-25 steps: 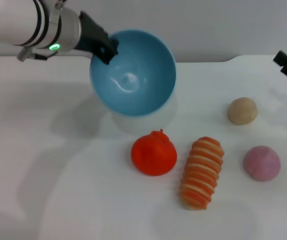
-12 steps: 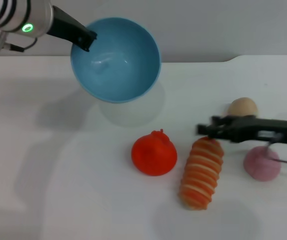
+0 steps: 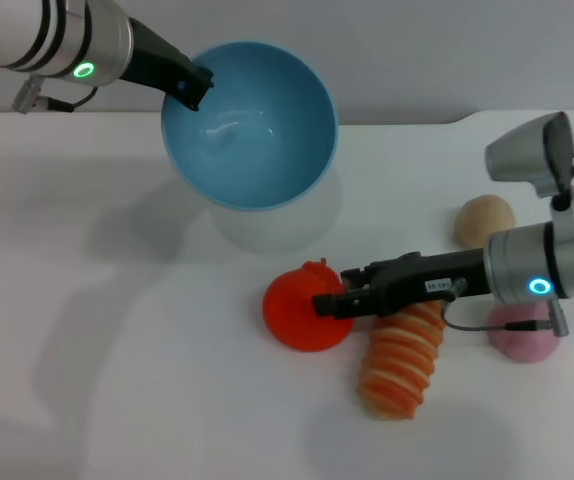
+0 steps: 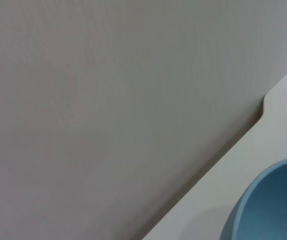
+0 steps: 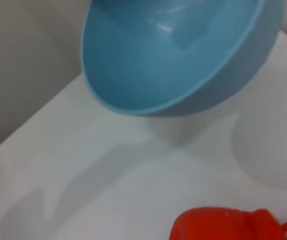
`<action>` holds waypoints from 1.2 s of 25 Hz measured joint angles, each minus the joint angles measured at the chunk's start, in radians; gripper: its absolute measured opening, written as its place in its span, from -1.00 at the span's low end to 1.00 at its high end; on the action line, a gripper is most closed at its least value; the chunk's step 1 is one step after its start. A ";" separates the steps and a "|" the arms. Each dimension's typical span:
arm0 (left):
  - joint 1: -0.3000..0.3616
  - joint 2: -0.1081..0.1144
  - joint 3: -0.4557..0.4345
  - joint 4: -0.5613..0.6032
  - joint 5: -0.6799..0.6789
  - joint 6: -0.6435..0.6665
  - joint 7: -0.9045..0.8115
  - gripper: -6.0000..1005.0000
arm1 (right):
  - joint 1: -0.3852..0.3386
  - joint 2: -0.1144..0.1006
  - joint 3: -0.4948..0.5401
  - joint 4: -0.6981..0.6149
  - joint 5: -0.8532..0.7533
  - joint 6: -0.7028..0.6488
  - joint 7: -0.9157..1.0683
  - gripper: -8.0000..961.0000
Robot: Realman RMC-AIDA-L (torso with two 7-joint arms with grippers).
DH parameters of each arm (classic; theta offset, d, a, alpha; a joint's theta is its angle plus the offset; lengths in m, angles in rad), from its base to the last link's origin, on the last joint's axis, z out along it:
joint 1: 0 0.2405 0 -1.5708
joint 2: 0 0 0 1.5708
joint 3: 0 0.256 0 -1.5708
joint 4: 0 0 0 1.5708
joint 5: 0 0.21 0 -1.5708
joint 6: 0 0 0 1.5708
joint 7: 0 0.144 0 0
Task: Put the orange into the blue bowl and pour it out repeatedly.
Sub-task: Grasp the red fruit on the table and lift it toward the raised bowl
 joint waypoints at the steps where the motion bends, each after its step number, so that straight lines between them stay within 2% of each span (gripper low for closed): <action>1: 0.004 0.000 0.000 -0.001 0.000 -0.009 0.000 -0.99 | 0.001 0.000 -0.004 0.001 0.000 0.002 -0.001 0.51; 12: 0.012 0.003 0.019 -0.023 -0.002 -0.059 0.011 -0.99 | -0.003 0.000 -0.026 0.024 0.005 0.027 -0.043 0.50; 18: 0.009 0.003 0.022 -0.026 0.000 -0.067 0.011 -0.99 | -0.006 0.001 -0.026 0.028 0.017 0.040 -0.077 0.05; 23: 0.007 0.003 0.023 -0.031 0.000 -0.068 0.011 -0.99 | -0.017 0.001 -0.021 0.026 0.059 0.027 -0.114 -0.46; 28: 0.008 0.002 0.025 -0.033 0.000 -0.070 0.012 -0.99 | -0.031 -0.004 -0.015 0.018 0.083 0.009 -0.134 -0.78; 30: 0.010 0.002 0.025 -0.034 0.000 -0.073 0.012 -0.99 | -0.038 -0.004 -0.014 0.011 0.093 -0.012 -0.162 -0.80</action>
